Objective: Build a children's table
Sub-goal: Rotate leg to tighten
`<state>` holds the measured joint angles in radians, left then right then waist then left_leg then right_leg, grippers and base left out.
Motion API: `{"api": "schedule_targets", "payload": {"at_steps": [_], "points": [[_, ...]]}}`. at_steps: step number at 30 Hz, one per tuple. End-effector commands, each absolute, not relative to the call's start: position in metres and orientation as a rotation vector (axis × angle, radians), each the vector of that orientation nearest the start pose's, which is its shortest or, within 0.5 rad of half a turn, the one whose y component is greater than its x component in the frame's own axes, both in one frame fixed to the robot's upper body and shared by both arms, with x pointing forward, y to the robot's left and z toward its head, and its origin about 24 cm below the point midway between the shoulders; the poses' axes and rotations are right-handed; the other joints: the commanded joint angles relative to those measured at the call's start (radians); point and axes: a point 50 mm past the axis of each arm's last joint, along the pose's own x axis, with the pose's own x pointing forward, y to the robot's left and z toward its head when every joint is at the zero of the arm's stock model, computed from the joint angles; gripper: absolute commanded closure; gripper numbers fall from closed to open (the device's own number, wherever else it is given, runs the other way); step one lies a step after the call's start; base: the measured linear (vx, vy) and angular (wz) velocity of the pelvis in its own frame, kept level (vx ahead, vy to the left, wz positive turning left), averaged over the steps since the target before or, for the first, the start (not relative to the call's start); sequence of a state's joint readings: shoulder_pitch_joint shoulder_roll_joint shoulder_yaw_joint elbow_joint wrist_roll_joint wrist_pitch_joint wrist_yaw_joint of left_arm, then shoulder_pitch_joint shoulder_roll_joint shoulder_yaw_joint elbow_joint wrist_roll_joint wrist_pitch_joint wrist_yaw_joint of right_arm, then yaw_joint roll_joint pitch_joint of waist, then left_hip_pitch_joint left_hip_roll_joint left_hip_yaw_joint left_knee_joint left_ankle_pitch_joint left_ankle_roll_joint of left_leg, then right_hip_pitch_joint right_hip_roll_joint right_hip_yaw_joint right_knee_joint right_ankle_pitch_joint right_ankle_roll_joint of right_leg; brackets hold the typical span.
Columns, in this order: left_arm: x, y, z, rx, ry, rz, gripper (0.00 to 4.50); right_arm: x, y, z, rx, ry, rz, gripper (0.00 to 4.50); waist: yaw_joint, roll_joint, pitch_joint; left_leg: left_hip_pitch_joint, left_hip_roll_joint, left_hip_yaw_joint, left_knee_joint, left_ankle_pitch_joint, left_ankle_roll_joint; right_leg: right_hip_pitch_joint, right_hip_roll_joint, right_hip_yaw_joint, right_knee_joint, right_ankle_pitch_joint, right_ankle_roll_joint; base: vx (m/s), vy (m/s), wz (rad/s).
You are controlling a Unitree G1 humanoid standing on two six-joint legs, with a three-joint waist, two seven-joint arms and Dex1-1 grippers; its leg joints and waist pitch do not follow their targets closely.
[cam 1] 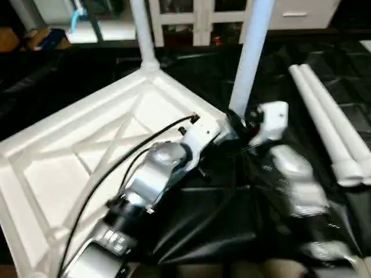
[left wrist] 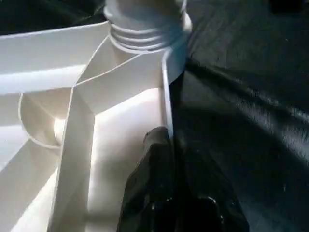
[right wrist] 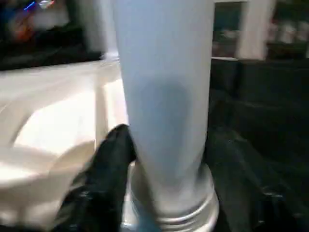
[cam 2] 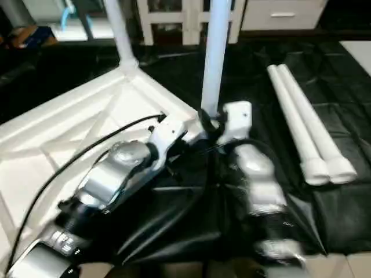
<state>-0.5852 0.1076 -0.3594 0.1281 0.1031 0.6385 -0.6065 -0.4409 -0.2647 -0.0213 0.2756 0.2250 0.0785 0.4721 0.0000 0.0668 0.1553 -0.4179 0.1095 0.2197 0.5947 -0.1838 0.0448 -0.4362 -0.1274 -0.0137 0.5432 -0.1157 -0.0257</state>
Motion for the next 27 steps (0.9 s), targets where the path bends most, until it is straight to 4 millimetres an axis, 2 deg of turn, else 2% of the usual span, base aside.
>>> {"api": "schedule_targets", "payload": {"at_steps": [1,2,3,4,5,6,7,8,10,12,13,17,20,22,24,27], "points": [[0.307,0.038,0.093,0.401,0.324,-0.963,4.5,0.324,-0.157,0.116,-0.073,-0.113,0.585,1.62,0.008,-0.018,-0.085,0.046,0.098,-0.048,-0.089,-0.205,0.132,0.038,-0.028,0.015,-0.041,-0.137,-0.221,0.059,-0.022,0.12],[0.305,0.044,0.091,0.406,0.333,-0.966,4.5,0.316,-0.165,0.124,-0.094,-0.119,0.655,1.5,0.014,-0.017,-0.084,0.041,0.101,-0.049,-0.087,-0.172,0.151,0.041,-0.03,0.014,-0.036,-0.131,-0.221,0.062,-0.018,0.07],[0.305,0.047,0.089,0.417,0.334,-0.972,4.5,0.312,-0.169,0.127,-0.111,-0.118,0.684,1.45,0.025,-0.013,-0.09,0.046,0.106,-0.051,-0.083,-0.118,0.166,0.043,-0.028,0.012,-0.026,-0.089,-0.228,0.065,-0.006,0.02],[0.303,0.051,0.088,0.43,0.335,-0.979,4.5,0.307,-0.174,0.13,-0.129,-0.115,0.715,1.39,0.025,-0.014,-0.089,0.043,0.104,-0.051,-0.081,-0.092,0.18,0.045,-0.025,0.01,-0.023,-0.065,-0.23,0.065,-0.006,0.02],[0.302,0.053,0.087,0.433,0.333,-0.993,4.5,0.304,-0.176,0.131,-0.136,-0.105,0.741,1.39,0.034,-0.013,-0.094,0.046,0.106,-0.052,-0.074,-0.029,0.202,0.044,-0.024,0.009,-0.012,-0.007,-0.233,0.065,0.0,0.02],[0.298,0.058,0.086,0.443,0.325,-1.041,4.5,0.296,-0.183,0.132,-0.161,-0.079,0.818,1.27,0.035,-0.014,-0.092,0.045,0.102,-0.051,-0.069,0.005,0.228,0.043,-0.021,0.006,-0.011,0.015,-0.241,0.0,0.0,0.0],[0.296,0.059,0.086,0.444,0.322,-1.055,4.5,0.294,-0.185,0.132,-0.17,-0.074,0.835,1.13,0.037,-0.015,-0.093,0.042,0.105,-0.052,-0.068,0.011,0.234,0.048,-0.026,0.007,-0.008,0.015,-0.242,0.0,0.0,0.0],[0.295,0.06,0.085,0.446,0.325,-1.064,4.5,0.293,-0.187,0.132,-0.17,-0.066,0.846,1.05,0.039,-0.014,-0.09,0.042,0.106,-0.051,-0.068,0.01,0.241,0.044,-0.028,0.008,-0.01,-0.002,-0.246,0.0,0.0,0.0],[0.291,0.064,0.083,0.459,0.332,-1.102,4.5,0.288,-0.194,0.132,-0.177,-0.036,0.887,1.05,0.038,-0.013,-0.087,0.041,0.107,-0.052,-0.072,-0.039,0.233,0.046,-0.029,0.007,-0.017,-0.074,-0.246,0.0,0.0,0.0],[0.283,0.07,0.082,0.47,0.33,-1.174,4.5,0.285,-0.203,0.132,-0.2,-0.006,0.908,1.05,0.038,-0.014,-0.081,0.044,0.111,-0.053,-0.084,-0.133,0.186,0.047,-0.031,0.009,-0.03,-0.188,-0.232,0.0,0.0,0.0],[0.279,0.071,0.082,0.476,0.321,-1.206,4.5,0.284,-0.205,0.132,-0.21,0.009,0.917,1.05,0.036,-0.016,-0.079,0.047,0.111,-0.053,-0.09,-0.167,0.159,0.043,-0.026,0.01,-0.034,-0.224,-0.223,0.0,0.0,0.0],[0.273,0.074,0.081,0.475,0.32,-1.254,4.5,0.283,-0.209,0.13,-0.195,0.052,0.941,1.05,0.034,-0.015,-0.08,0.052,0.11,-0.051,-0.095,-0.22,0.112,0.039,-0.025,0.013,-0.036,-0.239,-0.208,0.0,0.0,0.0],[0.27,0.073,0.084,0.467,0.307,-1.291,4.5,0.285,-0.208,0.126,-0.168,0.066,0.972,1.05,0.035,-0.015,-0.081,0.05,0.109,-0.05,-0.094,-0.205,0.11,0.04,-0.028,0.015,-0.034,-0.224,-0.21,0.0,0.0,0.0],[0.269,0.072,0.084,0.466,0.306,-1.301,4.5,0.285,-0.207,0.125,-0.144,0.07,0.987,1.31,0.035,-0.015,-0.083,0.048,0.109,-0.051,-0.092,-0.186,0.117,0.043,-0.029,0.015,-0.031,-0.203,-0.218,0.0,0.0,0.0],[0.268,0.072,0.084,0.47,0.303,-1.307,4.5,0.285,-0.204,0.122,-0.101,0.09,1.034,1.31,0.036,-0.018,-0.085,0.045,0.108,-0.051,-0.087,-0.15,0.136,0.045,-0.03,0.014,-0.026,-0.162,-0.23,0.0,0.0,0.0],[0.268,0.072,0.085,0.472,0.302,-1.307,4.5,0.284,-0.204,0.121,-0.107,0.106,1.047,1.7,0.041,-0.016,-0.09,0.05,0.108,-0.048,-0.081,-0.099,0.155,0.043,-0.027,0.013,-0.018,-0.111,-0.243,0.0,0.0,0.0]]}}
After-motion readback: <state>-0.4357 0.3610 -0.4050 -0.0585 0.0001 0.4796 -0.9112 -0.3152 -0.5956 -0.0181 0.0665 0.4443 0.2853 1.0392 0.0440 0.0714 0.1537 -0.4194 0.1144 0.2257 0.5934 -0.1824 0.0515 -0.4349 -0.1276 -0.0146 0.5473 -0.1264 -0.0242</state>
